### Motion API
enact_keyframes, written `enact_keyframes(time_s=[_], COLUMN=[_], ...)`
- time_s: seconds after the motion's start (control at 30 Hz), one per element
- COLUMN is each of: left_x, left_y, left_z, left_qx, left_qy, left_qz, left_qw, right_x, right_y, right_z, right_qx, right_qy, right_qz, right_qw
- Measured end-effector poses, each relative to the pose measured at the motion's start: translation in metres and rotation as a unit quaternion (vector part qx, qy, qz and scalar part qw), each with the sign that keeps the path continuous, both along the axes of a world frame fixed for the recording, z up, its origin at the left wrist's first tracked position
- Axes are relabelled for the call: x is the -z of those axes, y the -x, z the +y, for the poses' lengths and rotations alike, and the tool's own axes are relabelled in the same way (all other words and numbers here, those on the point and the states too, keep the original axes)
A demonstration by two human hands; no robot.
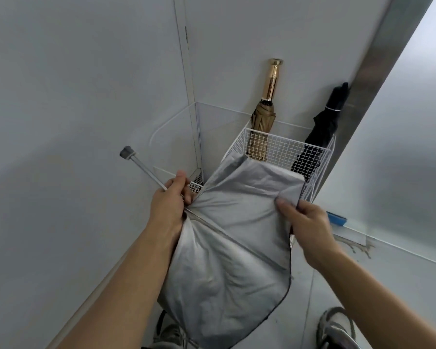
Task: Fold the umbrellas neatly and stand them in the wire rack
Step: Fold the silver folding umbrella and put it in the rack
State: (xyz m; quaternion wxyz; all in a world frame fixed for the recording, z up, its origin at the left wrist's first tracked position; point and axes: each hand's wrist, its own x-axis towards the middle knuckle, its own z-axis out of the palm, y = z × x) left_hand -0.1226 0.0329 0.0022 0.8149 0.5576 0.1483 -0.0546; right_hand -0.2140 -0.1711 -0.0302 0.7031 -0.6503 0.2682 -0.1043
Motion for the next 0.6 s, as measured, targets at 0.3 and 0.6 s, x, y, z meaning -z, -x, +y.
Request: enact_keyframes(time_s=[0.3, 0.6], left_x=[0.011, 0.006], left_y=[-0.011, -0.002], left_z=[0.008, -0.003], left_qx=[-0.093, -0.011], left_qy=[-0.043, 0.029], left_qz=[0.026, 0.002], left_qw=[0.994, 1.000], right_x=[-0.001, 0.018], right_y=[0.004, 0.019], right_z=[-0.014, 0.028], right_qx=[0.096, -0.322], right_qy=[0.246, 0.390], right_qz=[-0.031, 0.067], right_qw=[0.964, 0.860])
